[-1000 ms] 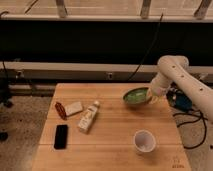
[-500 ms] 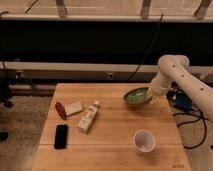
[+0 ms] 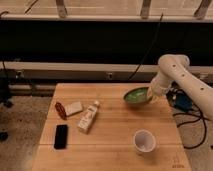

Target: Pick up the ceramic bowl

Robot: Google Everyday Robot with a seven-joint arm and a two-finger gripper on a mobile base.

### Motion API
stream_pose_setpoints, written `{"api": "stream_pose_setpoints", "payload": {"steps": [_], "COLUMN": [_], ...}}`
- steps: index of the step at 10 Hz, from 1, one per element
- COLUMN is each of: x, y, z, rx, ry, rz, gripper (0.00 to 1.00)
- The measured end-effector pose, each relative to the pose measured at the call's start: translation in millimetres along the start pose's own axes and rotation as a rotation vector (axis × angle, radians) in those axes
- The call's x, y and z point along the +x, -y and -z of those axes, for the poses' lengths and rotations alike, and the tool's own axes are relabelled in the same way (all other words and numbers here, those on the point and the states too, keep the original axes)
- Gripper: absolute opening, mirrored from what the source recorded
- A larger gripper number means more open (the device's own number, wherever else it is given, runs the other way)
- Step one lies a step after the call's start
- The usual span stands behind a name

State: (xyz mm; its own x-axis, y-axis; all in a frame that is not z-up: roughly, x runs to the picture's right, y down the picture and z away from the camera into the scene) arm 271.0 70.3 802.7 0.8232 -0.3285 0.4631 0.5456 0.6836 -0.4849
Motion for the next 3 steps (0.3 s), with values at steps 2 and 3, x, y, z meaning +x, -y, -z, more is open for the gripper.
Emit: {"api": "stream_pose_setpoints", "payload": {"steps": [2, 3], "x": [-0.2, -0.4], "y": [-0.5, -0.6], "z": [1.1, 2.0], "rx": [-0.002, -0.002], "ry": [0.0, -0.001], "rz": [-0.002, -0.004], "gripper": [0.0, 0.0]}}
